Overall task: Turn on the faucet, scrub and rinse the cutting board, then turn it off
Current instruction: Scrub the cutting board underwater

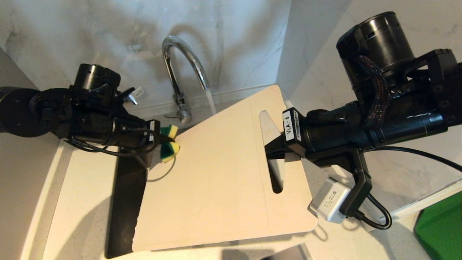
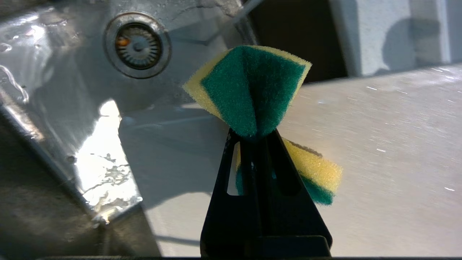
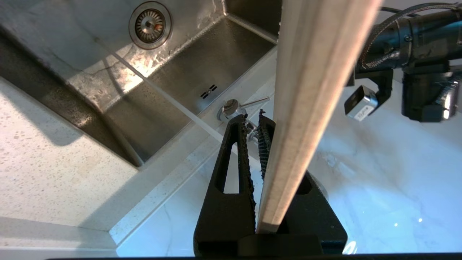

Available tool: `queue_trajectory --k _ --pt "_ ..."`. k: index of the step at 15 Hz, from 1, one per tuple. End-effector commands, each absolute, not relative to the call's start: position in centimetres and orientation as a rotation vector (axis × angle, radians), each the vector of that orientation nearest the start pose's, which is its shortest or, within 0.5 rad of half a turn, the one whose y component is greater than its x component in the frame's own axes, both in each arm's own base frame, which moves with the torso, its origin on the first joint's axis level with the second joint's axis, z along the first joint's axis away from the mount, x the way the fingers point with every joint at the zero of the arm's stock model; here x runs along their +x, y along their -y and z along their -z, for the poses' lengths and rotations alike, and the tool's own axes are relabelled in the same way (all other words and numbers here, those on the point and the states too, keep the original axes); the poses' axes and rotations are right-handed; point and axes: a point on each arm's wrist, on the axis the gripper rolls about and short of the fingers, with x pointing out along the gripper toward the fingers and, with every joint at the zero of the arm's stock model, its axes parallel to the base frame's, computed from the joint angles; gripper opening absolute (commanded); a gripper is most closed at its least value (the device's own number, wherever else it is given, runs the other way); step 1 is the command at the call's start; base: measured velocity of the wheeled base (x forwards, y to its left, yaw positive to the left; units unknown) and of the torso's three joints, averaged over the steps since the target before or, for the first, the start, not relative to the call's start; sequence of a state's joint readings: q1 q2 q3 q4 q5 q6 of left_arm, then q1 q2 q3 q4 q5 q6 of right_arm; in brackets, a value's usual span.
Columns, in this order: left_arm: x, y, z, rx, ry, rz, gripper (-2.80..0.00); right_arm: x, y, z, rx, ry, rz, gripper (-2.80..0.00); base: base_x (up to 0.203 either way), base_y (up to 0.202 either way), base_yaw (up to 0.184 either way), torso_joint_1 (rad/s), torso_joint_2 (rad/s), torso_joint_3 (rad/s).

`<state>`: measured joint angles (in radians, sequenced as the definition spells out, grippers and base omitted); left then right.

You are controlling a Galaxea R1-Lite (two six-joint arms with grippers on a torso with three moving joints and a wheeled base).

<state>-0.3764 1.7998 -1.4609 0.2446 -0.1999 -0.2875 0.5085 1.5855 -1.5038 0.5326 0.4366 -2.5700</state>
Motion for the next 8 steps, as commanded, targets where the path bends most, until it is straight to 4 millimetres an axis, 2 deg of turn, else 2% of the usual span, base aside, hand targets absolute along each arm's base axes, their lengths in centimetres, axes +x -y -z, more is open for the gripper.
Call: queue_trajectory --k 1,5,8 --pt "32.1 11.6 -24.8 -0.212 -0.668 0.457 -2.8 22.9 -13.9 -30.2 -2.259 0.926 -1.139 -2.8 0.0 0.0 0.0 0.0 0.0 0.0" --pt "32.2 8.0 -23.2 -0.161 -0.696 0.385 -2.8 23.2 -14.0 -30.7 -2.269 0.953 -1.072 -2.8 0.0 0.0 0.0 0.0 0.0 0.0" --pt "32.5 4.8 -22.1 -0.206 -0.727 0.368 -2.8 23.1 -14.0 -30.2 -2.265 0.945 -1.092 -2.8 0.0 0.0 0.0 0.0 0.0 0.0"
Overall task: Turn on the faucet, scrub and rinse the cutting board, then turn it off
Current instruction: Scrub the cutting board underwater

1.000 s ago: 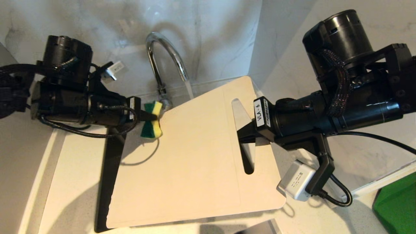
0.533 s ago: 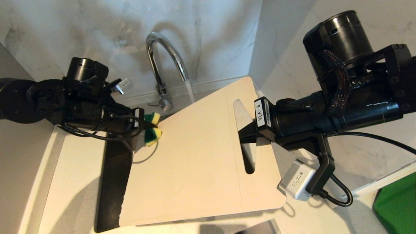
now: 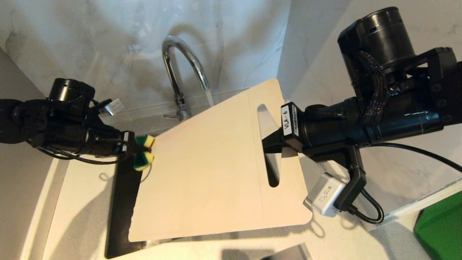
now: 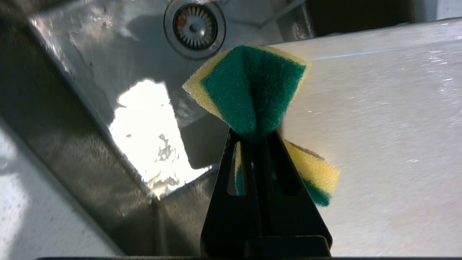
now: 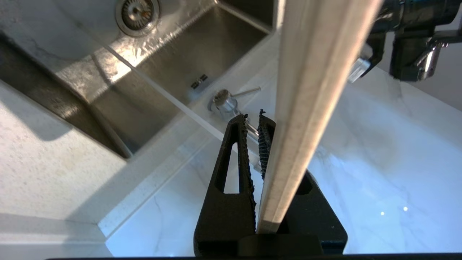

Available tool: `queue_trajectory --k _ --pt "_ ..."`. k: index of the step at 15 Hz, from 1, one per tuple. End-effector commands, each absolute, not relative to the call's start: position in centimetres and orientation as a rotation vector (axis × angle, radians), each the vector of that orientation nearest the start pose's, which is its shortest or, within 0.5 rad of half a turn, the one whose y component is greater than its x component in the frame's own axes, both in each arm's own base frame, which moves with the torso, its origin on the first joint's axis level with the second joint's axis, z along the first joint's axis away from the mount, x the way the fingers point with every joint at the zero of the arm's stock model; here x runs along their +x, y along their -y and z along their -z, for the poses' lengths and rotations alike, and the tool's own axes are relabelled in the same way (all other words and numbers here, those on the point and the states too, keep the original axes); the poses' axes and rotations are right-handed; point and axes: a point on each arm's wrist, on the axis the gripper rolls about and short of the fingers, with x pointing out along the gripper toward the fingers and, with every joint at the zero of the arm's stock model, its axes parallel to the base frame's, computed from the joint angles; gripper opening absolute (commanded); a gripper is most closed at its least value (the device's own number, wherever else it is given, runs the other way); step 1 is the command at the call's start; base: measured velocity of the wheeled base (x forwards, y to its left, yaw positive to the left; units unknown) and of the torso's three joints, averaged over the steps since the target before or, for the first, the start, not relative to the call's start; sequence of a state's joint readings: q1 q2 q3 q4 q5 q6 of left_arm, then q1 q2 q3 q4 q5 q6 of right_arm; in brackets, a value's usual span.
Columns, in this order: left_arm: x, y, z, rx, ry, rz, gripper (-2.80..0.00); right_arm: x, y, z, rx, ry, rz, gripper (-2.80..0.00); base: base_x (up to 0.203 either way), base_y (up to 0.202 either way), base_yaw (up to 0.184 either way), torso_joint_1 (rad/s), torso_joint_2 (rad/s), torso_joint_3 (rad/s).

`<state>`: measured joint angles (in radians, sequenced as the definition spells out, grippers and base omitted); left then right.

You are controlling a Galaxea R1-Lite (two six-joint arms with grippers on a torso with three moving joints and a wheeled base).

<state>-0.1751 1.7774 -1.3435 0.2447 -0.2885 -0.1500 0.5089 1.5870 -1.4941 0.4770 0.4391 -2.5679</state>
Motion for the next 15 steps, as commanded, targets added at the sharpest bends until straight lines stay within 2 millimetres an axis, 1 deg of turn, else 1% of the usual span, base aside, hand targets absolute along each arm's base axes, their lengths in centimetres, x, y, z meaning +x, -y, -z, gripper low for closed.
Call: queue_trajectory --k 1,2,5,7,8,10,11,12,13,15 --pt "32.5 3.7 -21.8 -0.225 -0.736 0.351 -2.8 23.1 -14.0 -30.2 -2.265 0.944 -1.095 -2.8 0.0 0.0 0.0 0.0 0.0 0.0" --pt "32.2 3.0 -21.9 -0.234 -0.732 0.342 -2.8 23.0 -14.0 -30.2 -2.265 0.945 -1.093 -2.8 0.0 0.0 0.0 0.0 0.0 0.0" --pt "30.4 1.6 -24.3 -0.245 -0.655 0.355 -2.8 22.9 -13.9 -30.2 -2.265 0.945 -1.093 -2.8 0.0 0.0 0.0 0.0 0.0 0.0" --pt "28.8 1.5 -26.2 -0.235 -0.593 0.368 -2.8 22.9 -13.9 -30.1 -2.265 0.943 -1.097 -2.8 0.0 0.0 0.0 0.0 0.0 0.0" --pt "27.9 2.1 -27.2 -0.23 -0.563 0.389 -2.8 23.0 -13.9 -30.1 -2.264 0.943 -1.099 -2.8 0.0 0.0 0.0 0.0 0.0 0.0" --pt "26.0 4.3 -29.4 -0.237 -0.531 0.464 -2.8 23.1 -14.0 -29.7 -2.264 0.942 -1.101 -2.8 0.0 0.0 0.0 0.0 0.0 0.0" --pt "24.7 5.7 -30.8 -0.259 -0.528 0.508 -2.8 23.1 -14.0 -29.5 -2.262 0.939 -1.108 -2.8 0.0 0.0 0.0 0.0 0.0 0.0" --pt "23.5 7.0 -31.6 -0.265 -0.539 0.551 -2.8 23.2 -14.1 -29.4 -2.263 0.941 -1.1 -2.8 0.0 0.0 0.0 0.0 0.0 0.0" --pt "22.3 8.6 -32.3 -0.256 -0.554 0.594 -2.8 23.3 -14.1 -29.5 -2.264 0.945 -1.088 -2.8 0.0 0.0 0.0 0.0 0.0 0.0" --pt "20.1 11.6 -32.7 -0.228 -0.584 0.655 -2.8 23.2 -14.1 -29.9 -2.259 0.948 -1.069 -2.8 0.0 0.0 0.0 0.0 0.0 0.0"
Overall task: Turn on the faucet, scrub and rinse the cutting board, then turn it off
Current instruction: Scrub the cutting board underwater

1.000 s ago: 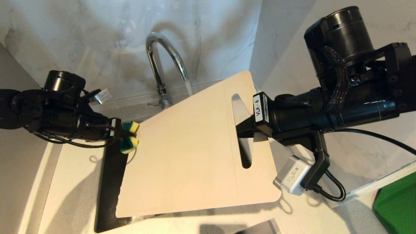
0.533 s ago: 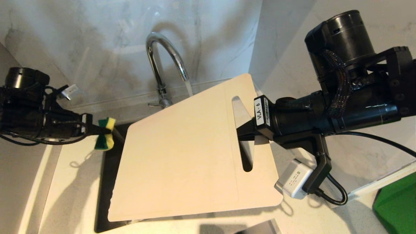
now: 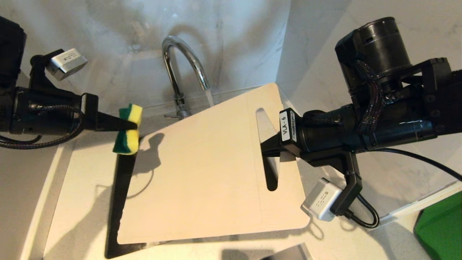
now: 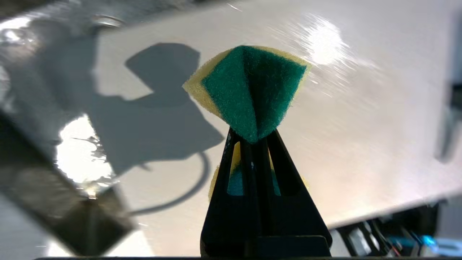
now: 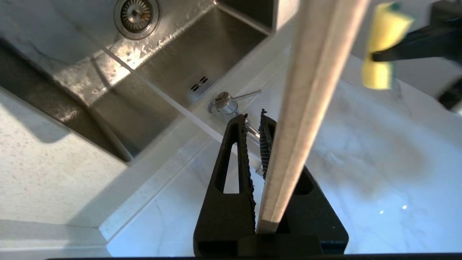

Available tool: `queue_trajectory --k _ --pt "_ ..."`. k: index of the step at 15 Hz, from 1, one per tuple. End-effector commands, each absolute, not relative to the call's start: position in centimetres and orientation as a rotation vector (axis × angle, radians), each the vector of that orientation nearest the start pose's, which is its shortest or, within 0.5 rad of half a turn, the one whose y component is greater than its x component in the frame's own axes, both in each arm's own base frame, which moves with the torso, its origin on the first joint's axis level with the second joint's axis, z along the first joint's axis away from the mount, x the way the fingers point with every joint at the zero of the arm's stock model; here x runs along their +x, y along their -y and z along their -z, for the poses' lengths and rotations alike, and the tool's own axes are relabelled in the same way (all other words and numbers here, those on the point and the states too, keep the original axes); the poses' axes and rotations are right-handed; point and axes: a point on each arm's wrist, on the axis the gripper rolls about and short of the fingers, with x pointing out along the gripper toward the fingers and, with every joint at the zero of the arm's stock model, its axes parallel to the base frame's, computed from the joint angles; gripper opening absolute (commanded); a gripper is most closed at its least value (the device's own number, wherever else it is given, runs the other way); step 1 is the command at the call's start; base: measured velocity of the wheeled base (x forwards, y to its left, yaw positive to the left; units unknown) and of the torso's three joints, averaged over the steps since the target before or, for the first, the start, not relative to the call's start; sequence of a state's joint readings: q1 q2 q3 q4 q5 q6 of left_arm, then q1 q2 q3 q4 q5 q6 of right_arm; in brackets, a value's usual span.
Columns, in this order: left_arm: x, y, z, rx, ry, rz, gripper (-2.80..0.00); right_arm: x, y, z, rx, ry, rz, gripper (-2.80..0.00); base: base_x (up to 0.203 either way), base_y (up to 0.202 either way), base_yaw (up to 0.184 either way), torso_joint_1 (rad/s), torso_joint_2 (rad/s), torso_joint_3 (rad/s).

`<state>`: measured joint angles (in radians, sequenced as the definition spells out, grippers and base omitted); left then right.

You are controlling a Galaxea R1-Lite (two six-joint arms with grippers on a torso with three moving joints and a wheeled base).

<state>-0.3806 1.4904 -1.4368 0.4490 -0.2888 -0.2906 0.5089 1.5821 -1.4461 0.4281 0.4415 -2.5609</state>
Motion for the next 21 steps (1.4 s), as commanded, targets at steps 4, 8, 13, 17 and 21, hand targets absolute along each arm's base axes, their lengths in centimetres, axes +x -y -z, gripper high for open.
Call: queue_trajectory --k 4,8,13,17,21 --pt "17.6 15.3 -30.3 -0.19 -0.701 0.666 -2.8 23.2 -14.1 -30.0 -2.247 0.938 -1.068 -2.8 0.0 0.0 0.0 0.0 0.0 0.0" --pt "17.7 15.8 -26.7 -0.116 -0.732 0.62 -2.8 23.1 -14.0 -30.9 -2.252 0.956 -1.027 -2.8 0.0 0.0 0.0 0.0 0.0 0.0" --pt "18.2 16.4 -23.0 -0.107 -0.712 0.556 -2.8 23.1 -14.0 -31.5 -2.247 0.959 -1.0 -2.8 0.0 0.0 0.0 0.0 0.0 0.0" --pt "18.4 13.9 -22.1 -0.15 -0.718 0.479 -2.8 23.1 -14.0 -31.5 -2.246 0.957 -1.002 -2.8 0.0 0.0 0.0 0.0 0.0 0.0" --pt "19.4 9.5 -22.2 -0.221 -0.699 0.396 -2.8 23.2 -14.1 -31.5 -2.246 0.958 -1.002 -2.8 0.0 0.0 0.0 0.0 0.0 0.0"
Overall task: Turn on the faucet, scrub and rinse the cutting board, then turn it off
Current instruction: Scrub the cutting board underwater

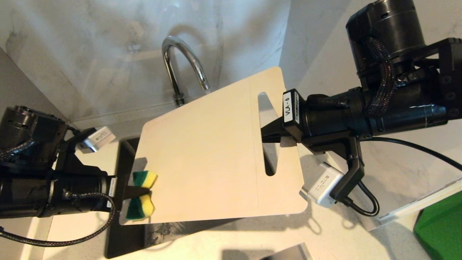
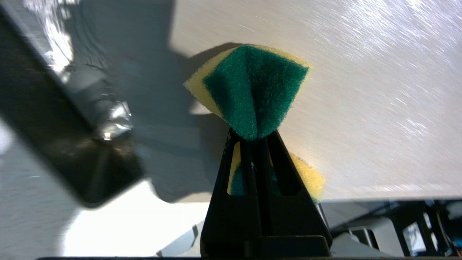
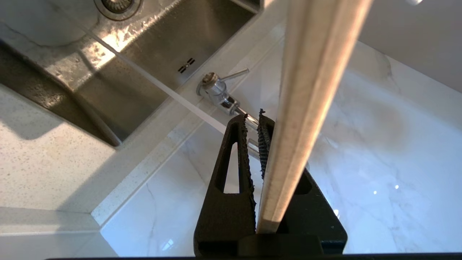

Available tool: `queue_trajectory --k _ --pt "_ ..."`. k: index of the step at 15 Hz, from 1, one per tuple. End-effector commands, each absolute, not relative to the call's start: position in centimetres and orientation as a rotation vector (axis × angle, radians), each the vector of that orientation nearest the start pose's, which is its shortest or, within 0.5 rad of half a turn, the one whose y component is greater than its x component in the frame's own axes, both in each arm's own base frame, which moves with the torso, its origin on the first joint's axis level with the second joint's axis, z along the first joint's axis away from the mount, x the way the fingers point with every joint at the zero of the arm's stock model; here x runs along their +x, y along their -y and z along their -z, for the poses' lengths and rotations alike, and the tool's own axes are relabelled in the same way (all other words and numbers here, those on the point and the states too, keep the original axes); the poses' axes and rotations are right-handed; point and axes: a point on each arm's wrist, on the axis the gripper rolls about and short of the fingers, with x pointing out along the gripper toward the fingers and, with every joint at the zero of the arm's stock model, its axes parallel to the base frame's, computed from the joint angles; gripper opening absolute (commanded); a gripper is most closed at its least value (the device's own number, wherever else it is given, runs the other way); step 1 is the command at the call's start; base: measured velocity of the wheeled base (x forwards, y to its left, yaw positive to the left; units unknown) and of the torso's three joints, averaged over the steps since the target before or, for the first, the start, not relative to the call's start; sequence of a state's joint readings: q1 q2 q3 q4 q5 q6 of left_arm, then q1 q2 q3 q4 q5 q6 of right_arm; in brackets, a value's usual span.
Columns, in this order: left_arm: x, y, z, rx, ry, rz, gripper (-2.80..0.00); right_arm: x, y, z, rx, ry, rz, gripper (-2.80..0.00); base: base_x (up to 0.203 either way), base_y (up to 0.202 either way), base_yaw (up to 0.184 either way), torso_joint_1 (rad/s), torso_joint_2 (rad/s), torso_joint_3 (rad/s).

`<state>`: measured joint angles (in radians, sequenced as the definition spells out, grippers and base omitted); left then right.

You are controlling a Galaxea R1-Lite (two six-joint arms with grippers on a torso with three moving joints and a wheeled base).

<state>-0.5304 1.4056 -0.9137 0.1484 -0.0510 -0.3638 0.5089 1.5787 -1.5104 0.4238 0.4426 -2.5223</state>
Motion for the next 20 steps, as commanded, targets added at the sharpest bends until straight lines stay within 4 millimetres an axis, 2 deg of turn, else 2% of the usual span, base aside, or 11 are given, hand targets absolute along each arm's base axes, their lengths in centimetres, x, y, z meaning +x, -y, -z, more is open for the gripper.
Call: queue_trajectory --k 1,4,6,8,11,13,16,18,20 --pt "19.8 8.0 -22.4 -0.228 -0.684 0.375 -2.8 23.2 -14.1 -31.5 -2.246 0.958 -1.002 -2.8 0.0 0.0 0.0 0.0 0.0 0.0" --pt "20.6 4.4 -22.3 -0.223 -0.658 0.338 -2.8 23.3 -14.1 -31.7 -2.237 0.952 -0.994 -2.8 0.0 0.0 0.0 0.0 0.0 0.0" --pt "20.8 2.9 -22.4 -0.239 -0.645 0.349 -2.8 23.4 -14.2 -31.8 -2.237 0.961 -0.961 -2.8 0.0 0.0 0.0 0.0 0.0 0.0" --pt "20.9 2.7 -23.3 -0.241 -0.604 0.37 -2.8 23.5 -14.2 -31.8 -2.236 0.962 -0.962 -2.8 0.0 0.0 0.0 0.0 0.0 0.0" --pt "20.4 2.9 -26.6 -0.272 -0.511 0.426 -2.8 23.5 -14.1 -31.7 -2.237 0.959 -0.961 -2.8 0.0 0.0 0.0 0.0 0.0 0.0" --pt "20.1 3.5 -29.3 -0.311 -0.491 0.453 -2.8 23.6 -13.9 -31.8 -2.239 0.95 -0.954 -2.8 0.0 0.0 0.0 0.0 0.0 0.0" --pt "18.3 6.8 -31.3 -0.344 -0.542 0.595 -2.8 23.6 -13.8 -31.9 -2.235 0.944 -0.95 -2.8 0.0 0.0 0.0 0.0 0.0 0.0" --pt "16.9 9.5 -31.8 -0.346 -0.589 0.682 -2.8 23.6 -13.8 -31.8 -2.221 0.935 -0.962 -2.8 0.0 0.0 0.0 0.0 0.0 0.0" --pt "16.2 11.8 -30.9 -0.32 -0.656 0.715 -2.8 23.6 -13.9 -31.7 -2.21 0.923 -0.968 -2.8 0.0 0.0 0.0 0.0 0.0 0.0"
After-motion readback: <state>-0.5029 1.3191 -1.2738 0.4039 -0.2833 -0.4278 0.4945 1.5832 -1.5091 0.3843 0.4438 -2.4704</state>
